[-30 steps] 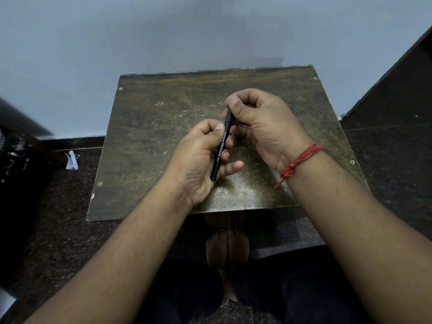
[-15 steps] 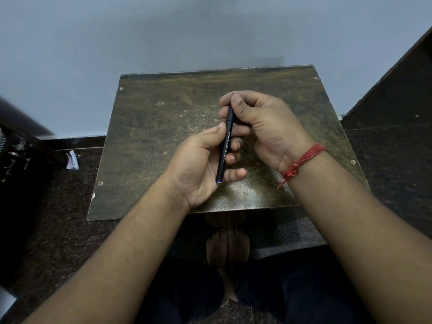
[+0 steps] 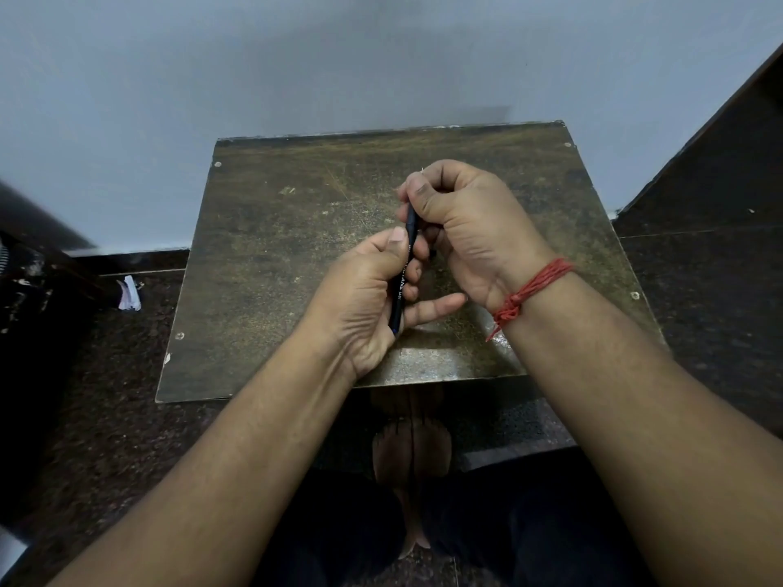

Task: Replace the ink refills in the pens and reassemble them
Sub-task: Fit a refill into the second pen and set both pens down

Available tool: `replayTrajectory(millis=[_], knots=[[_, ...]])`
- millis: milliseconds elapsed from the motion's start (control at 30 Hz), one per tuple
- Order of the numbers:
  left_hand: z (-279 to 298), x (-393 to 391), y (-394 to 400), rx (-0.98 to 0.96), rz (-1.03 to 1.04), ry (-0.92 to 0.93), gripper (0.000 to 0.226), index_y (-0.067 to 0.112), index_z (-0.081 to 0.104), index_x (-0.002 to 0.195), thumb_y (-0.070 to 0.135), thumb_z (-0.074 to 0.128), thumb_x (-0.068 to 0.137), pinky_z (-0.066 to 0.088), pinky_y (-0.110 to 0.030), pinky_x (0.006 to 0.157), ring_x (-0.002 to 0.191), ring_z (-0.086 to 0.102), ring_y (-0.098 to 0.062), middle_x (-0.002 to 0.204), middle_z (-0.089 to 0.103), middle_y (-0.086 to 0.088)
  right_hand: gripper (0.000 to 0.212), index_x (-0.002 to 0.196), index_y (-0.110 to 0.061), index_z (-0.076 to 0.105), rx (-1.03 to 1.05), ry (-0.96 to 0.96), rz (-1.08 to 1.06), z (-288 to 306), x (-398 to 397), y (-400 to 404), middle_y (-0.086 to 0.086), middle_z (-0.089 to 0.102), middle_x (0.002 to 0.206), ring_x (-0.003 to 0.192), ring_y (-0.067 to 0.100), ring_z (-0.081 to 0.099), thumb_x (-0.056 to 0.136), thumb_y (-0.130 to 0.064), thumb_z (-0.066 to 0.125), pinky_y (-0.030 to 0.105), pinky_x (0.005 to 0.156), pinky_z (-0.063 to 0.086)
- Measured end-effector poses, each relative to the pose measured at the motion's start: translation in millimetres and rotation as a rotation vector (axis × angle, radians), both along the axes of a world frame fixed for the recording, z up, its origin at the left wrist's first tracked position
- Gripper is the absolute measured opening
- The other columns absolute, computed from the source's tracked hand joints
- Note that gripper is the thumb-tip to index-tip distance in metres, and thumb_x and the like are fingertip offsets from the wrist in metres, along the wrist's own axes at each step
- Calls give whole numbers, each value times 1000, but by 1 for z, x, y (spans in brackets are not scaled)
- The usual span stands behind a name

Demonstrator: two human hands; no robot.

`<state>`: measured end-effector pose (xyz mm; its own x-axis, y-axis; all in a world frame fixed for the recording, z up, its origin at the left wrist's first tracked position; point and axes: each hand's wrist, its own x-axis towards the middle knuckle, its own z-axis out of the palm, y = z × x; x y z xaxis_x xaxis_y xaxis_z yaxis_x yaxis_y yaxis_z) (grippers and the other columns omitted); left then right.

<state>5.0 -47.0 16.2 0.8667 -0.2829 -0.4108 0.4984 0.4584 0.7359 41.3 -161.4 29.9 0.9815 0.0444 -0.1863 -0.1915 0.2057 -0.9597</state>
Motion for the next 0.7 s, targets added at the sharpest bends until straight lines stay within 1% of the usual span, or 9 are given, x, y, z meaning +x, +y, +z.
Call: replayTrajectory(millis=[67, 167, 267, 333, 367, 433, 533, 600, 700], knots=[[-1, 0, 0, 17, 16, -12, 30, 12, 59, 80, 23, 45, 104, 60, -38, 58, 48, 38, -5, 62, 43, 1, 17, 82, -4, 60, -24, -8, 3, -2, 0, 1, 5, 62, 65, 42, 14, 48, 98, -11, 59, 26, 40, 41], [0, 1, 2, 38, 27, -51, 31, 12, 60, 82, 24, 43, 105, 60, -37, 59, 50, 38, -6, 64, 43, 0, 15, 90, -10, 67, -164, -119, -5, -6, 1, -5, 0, 68, 77, 59, 14, 59, 97, -23, 64, 31, 59, 47], [0, 5, 8, 58, 62, -71, 31, 11, 61, 85, 24, 41, 105, 58, -35, 56, 50, 38, -7, 65, 44, 0, 8, 97, -22, 68, -536, -286, -145, -5, 8, -22, -7, 71, 88, 81, 5, 65, 98, -28, 62, 20, 72, 47], [-1, 8, 13, 105, 99, -84, 31, 11, 61, 86, 24, 41, 105, 58, -34, 55, 50, 38, -7, 65, 44, 0, 3, 96, -26, 66, -751, -336, -207, -4, 9, -33, -12, 67, 87, 83, 2, 62, 96, -26, 62, 18, 74, 46], [-2, 9, 14, 132, 116, -90, 32, 10, 62, 86, 24, 41, 105, 58, -34, 54, 50, 38, -7, 65, 44, 0, 3, 94, -27, 65, -843, -336, -197, -4, 8, -36, -14, 64, 86, 84, 3, 61, 95, -26, 63, 20, 74, 46], [-3, 9, 14, 176, 139, -93, 32, 10, 62, 87, 24, 40, 106, 58, -35, 54, 51, 37, -8, 66, 44, 0, 4, 94, -28, 65, -1060, -318, -106, -6, 6, -33, -13, 64, 89, 95, 12, 59, 95, -31, 63, 31, 81, 48], [-2, 9, 11, 218, 147, -88, 32, 9, 61, 88, 23, 39, 106, 59, -36, 53, 50, 36, -8, 65, 43, -1, 16, 100, -24, 64, -1400, -305, 61, -9, 2, -18, -3, 67, 103, 112, 25, 52, 95, -39, 59, 38, 89, 45], [-2, 9, 10, 222, 156, -84, 31, 9, 61, 89, 23, 39, 106, 59, -36, 52, 48, 37, -7, 64, 43, -1, 18, 102, -21, 62, -1506, -332, 101, -9, 0, -7, 3, 68, 107, 115, 29, 52, 93, -37, 60, 41, 92, 45], [-4, 10, 13, 227, 173, -81, 31, 9, 62, 90, 24, 40, 106, 59, -35, 52, 47, 38, -7, 64, 45, 0, 11, 98, -20, 54, -1516, -342, 98, -10, -3, 4, 5, 66, 100, 110, 30, 53, 90, -23, 61, 39, 84, 42]])
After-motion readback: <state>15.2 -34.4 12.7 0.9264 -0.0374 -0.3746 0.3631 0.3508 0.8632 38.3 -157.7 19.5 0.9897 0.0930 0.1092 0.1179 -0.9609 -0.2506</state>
